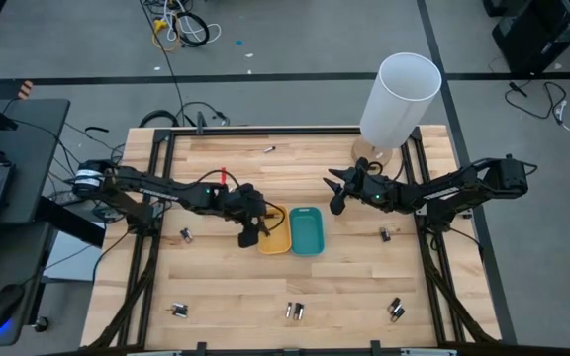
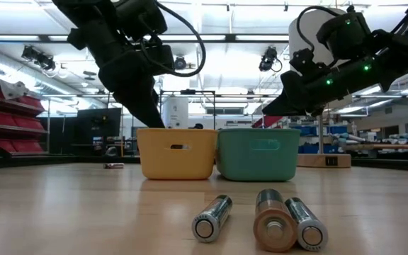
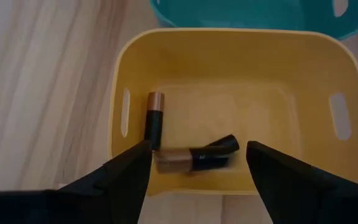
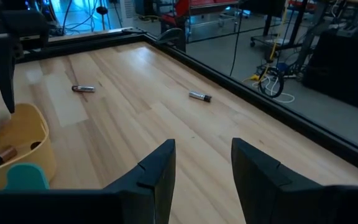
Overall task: Sort batteries
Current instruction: Put the black battery into the yellow bin
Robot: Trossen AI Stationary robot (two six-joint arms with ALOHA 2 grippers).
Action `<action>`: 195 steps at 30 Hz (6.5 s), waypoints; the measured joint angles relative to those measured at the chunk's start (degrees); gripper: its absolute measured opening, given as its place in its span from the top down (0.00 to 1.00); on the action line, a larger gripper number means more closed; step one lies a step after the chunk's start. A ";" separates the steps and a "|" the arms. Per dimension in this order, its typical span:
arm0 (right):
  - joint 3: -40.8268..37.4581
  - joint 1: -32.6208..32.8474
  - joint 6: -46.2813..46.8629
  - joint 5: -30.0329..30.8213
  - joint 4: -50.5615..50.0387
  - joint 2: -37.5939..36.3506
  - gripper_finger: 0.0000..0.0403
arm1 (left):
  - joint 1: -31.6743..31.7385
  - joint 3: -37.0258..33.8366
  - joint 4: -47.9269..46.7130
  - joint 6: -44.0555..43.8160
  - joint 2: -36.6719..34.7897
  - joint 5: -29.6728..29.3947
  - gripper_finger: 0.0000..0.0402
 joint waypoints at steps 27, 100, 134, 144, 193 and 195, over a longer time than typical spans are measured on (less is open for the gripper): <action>0.00 0.02 -0.01 -0.02 -2.99 0.00 0.65 | -10.72 7.97 -51.40 -25.74 -1.84 2.54 0.30; 0.00 -1.07 -2.34 -1.16 -2.62 0.02 0.65 | -5.97 -17.93 -39.60 -44.79 -12.28 8.99 0.12; 0.01 -0.71 4.74 -1.16 -5.51 0.02 0.65 | -5.13 -0.27 -35.14 -27.60 -12.07 -0.62 0.37; 0.00 -0.61 6.63 -1.16 -4.65 0.02 0.65 | -0.35 -0.17 -5.39 -8.84 -8.46 -0.16 0.37; 0.02 -2.12 2.52 0.63 -2.96 0.02 0.65 | -24.82 15.06 -48.70 -59.20 -2.95 4.67 0.25; 0.02 -2.12 1.51 0.63 -2.94 0.02 0.65 | -28.97 15.05 -47.39 -76.97 -2.95 4.56 0.25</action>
